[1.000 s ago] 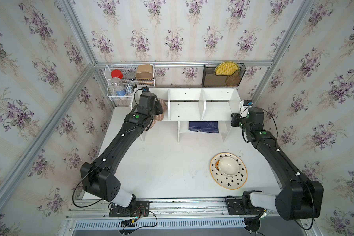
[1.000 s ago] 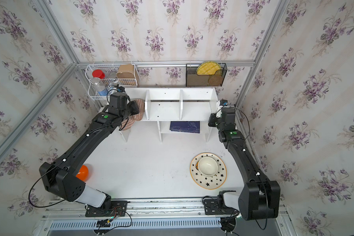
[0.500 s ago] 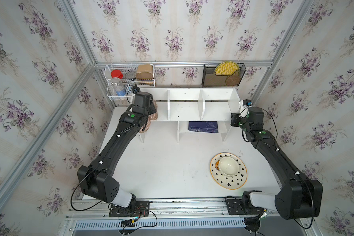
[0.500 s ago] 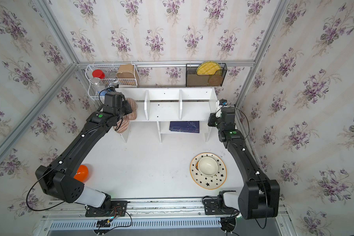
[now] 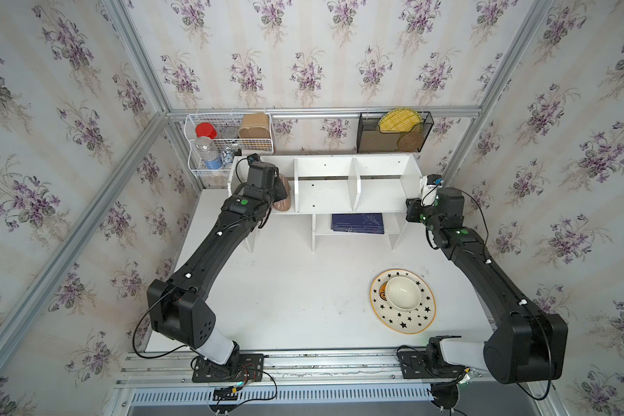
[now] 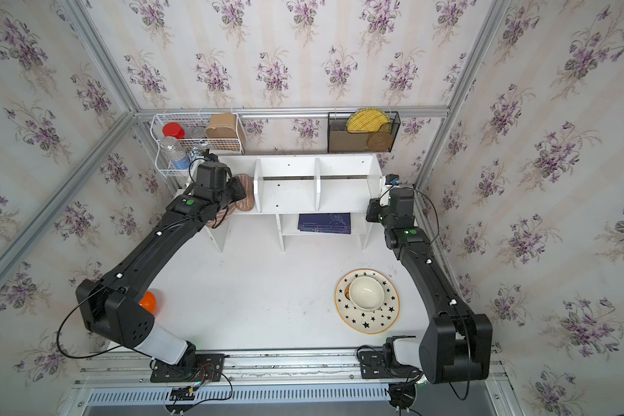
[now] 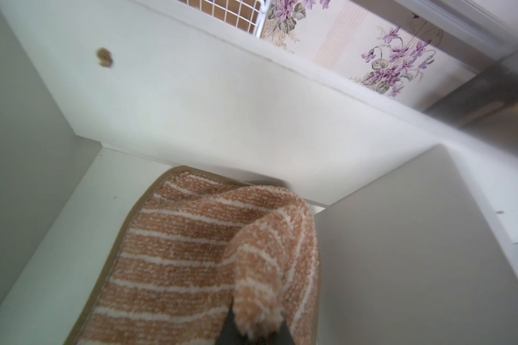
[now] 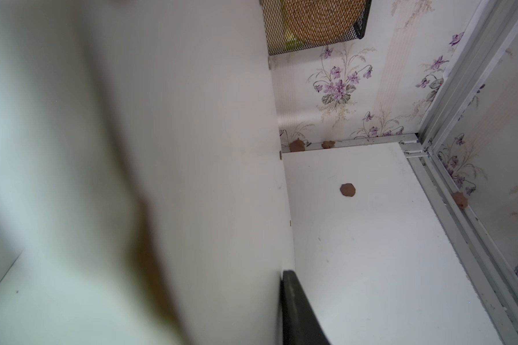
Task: Wipe the bookshelf clean with a cloth
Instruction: Wipe the dust from the shelf, then adjust the cleaning item.
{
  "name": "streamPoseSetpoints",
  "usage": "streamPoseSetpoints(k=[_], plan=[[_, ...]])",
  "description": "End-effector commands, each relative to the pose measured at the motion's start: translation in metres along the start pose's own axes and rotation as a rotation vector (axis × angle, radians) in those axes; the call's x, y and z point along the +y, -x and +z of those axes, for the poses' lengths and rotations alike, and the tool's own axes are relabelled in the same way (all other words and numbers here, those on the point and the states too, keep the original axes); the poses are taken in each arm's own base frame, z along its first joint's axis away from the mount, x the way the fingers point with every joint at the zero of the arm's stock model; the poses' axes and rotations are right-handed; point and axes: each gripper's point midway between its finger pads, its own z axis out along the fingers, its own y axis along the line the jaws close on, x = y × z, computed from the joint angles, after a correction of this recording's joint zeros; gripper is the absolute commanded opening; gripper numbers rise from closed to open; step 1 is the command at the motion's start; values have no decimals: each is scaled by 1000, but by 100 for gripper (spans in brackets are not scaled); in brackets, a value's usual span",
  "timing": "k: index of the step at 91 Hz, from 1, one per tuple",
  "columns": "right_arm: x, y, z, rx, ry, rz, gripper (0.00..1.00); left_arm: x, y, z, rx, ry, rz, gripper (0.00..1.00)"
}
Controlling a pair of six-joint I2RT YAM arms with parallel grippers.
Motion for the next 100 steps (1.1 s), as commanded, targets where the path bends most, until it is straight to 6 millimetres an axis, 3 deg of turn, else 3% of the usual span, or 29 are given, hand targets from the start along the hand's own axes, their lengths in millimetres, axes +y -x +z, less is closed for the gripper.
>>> streamPoseSetpoints(k=[1,13,20,26,47,54,67,74,87,95,100], plan=[[37,-8,-4,58,204,106,0,17,16,-21,-69,78,15,0],[36,-7,-4,58,194,110,0,23,26,-45,-116,80,38,0],[34,-4,-5,55,179,111,0,20,37,-69,-158,37,24,0],[32,-1,-8,53,164,110,6,17,41,-83,-172,10,16,0],[26,18,-23,15,106,91,45,2,52,-122,-208,-106,-1,0],[20,26,-31,-1,62,88,64,-7,53,-134,-217,-154,10,0],[10,61,-67,-105,-26,87,79,-21,59,-159,-265,-245,36,0],[11,84,-95,-175,-43,90,95,-27,64,-174,-294,-299,42,0],[35,116,-139,-257,52,99,100,-49,72,-206,-347,-466,56,0],[67,127,-158,-284,206,103,99,-66,74,-229,-382,-606,60,0],[99,127,-168,-281,358,103,99,-77,72,-239,-391,-699,65,0]])
